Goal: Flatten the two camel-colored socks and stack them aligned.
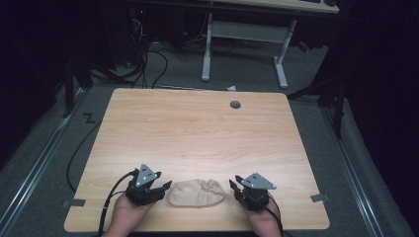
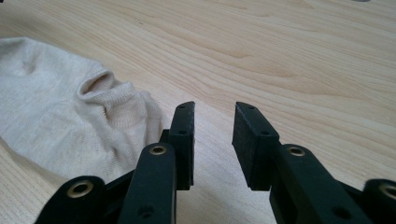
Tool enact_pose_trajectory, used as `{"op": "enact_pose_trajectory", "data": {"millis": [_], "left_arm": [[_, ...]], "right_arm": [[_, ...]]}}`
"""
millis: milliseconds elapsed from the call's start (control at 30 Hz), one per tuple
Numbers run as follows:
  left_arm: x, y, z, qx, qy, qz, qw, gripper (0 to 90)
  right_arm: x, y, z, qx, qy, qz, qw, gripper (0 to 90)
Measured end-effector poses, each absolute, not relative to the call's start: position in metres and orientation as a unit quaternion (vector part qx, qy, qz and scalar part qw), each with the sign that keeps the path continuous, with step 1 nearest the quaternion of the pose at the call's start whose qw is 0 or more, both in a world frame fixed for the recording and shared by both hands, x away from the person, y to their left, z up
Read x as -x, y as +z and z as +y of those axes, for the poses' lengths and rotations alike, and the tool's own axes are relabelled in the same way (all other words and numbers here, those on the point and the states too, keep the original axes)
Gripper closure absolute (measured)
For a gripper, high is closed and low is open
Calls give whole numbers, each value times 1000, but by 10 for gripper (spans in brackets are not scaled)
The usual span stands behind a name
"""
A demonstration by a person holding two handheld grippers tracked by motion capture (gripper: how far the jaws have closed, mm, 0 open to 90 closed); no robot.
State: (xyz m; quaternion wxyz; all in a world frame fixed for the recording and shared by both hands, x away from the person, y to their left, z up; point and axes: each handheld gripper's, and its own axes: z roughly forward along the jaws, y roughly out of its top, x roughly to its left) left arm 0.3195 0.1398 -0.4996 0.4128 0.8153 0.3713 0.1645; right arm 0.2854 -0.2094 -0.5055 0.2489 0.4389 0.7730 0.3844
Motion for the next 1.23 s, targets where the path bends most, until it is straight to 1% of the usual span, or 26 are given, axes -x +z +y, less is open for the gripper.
{"op": "enact_pose_trajectory", "data": {"millis": [267, 500, 833, 1000, 1233], "left_arm": [[-327, -496, 157, -797, 169, 387, 431, 430], [-340, -495, 171, -786, 186, 409, 424, 405], [-359, -501, 193, -784, 203, 434, 396, 405], [-364, -504, 206, -779, 196, 451, 389, 405], [-360, -504, 204, -782, 195, 446, 390, 405]], "right_arm": [[-288, -503, -220, -447, 388, 765, 252, 684], [-293, -502, -231, -447, 391, 764, 254, 676], [-305, -507, -255, -471, 380, 752, 262, 672], [-313, -510, -269, -489, 374, 742, 265, 656], [-313, -509, -268, -487, 377, 742, 267, 641]]}}
